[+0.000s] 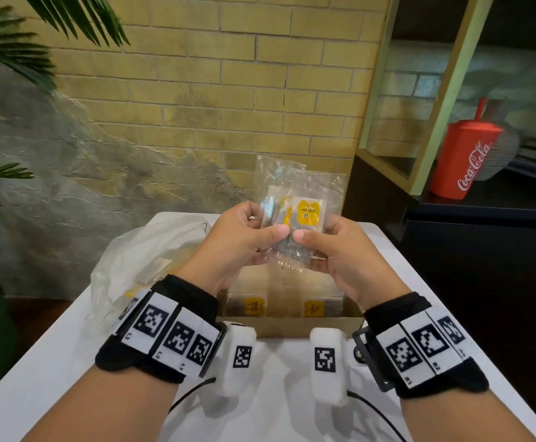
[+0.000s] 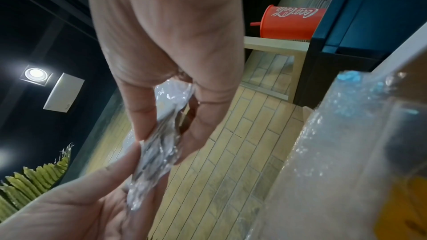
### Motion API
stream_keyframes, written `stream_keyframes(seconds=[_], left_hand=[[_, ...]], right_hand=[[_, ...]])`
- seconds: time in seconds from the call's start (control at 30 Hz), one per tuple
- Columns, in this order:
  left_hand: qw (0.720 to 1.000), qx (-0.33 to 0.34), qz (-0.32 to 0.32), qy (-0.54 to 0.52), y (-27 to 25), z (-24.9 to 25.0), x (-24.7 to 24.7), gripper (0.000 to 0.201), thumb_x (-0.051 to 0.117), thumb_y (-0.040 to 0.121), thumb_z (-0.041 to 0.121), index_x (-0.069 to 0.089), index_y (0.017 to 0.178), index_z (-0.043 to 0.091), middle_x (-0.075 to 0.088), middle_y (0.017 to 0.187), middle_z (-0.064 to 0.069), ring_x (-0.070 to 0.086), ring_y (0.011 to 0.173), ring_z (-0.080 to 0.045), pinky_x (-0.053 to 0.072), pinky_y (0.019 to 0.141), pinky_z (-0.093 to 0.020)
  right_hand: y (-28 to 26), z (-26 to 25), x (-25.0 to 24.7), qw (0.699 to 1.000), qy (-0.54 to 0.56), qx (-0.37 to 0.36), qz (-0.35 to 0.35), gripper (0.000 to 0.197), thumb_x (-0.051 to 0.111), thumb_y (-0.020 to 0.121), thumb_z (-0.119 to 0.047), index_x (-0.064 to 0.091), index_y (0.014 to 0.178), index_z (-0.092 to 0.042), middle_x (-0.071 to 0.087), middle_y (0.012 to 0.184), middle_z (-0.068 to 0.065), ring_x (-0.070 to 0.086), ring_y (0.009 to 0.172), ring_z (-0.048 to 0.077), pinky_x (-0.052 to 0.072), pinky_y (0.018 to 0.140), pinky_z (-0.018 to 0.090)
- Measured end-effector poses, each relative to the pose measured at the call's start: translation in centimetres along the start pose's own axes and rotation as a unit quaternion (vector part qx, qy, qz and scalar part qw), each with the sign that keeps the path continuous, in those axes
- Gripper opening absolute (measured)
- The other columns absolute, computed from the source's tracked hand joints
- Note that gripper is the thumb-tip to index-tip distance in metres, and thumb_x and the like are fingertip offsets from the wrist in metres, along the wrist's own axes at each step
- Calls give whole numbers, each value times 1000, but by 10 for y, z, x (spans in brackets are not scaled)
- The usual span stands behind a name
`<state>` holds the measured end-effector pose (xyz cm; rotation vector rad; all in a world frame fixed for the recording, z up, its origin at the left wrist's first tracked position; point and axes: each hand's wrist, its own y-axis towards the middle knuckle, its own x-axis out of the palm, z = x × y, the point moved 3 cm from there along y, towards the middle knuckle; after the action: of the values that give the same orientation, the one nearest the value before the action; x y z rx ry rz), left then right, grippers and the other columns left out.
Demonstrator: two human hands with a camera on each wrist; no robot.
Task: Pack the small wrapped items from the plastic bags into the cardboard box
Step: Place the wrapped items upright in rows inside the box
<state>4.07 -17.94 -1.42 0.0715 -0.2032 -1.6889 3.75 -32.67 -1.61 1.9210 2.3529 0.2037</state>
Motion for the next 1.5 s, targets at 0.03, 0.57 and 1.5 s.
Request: stream_keyframes(seconds=[0.03,0.57,1.5], left_hand=[[1000,0,5,-1,0,0,0,27,68,82,9,44,94,15,62,79,-4,62,57,-7,50,49,-20],[992,-22,38,119,1,15,-28,26,64,85,6,52,65,18,54,60,4,49,48,-5,45,54,-19],[891,16,-82,447,-8,14,-27,17,76,73,5,72,69,22,71,66,1,57,55,3,46,61,-15]], right_hand=[[1,0,-1,1000,2,-4,8,20,62,85,-7,66,104,-11,72,98,7,69,84,18,57,74,32],[-2,-20,-45,988,85,-68,106,17,57,86,-3,65,85,-18,70,84,1,65,88,21,53,85,44],[-6,-27,-43,988,-27,-102,110,20,56,87,-4,64,96,-20,71,96,-1,69,85,10,53,66,21]])
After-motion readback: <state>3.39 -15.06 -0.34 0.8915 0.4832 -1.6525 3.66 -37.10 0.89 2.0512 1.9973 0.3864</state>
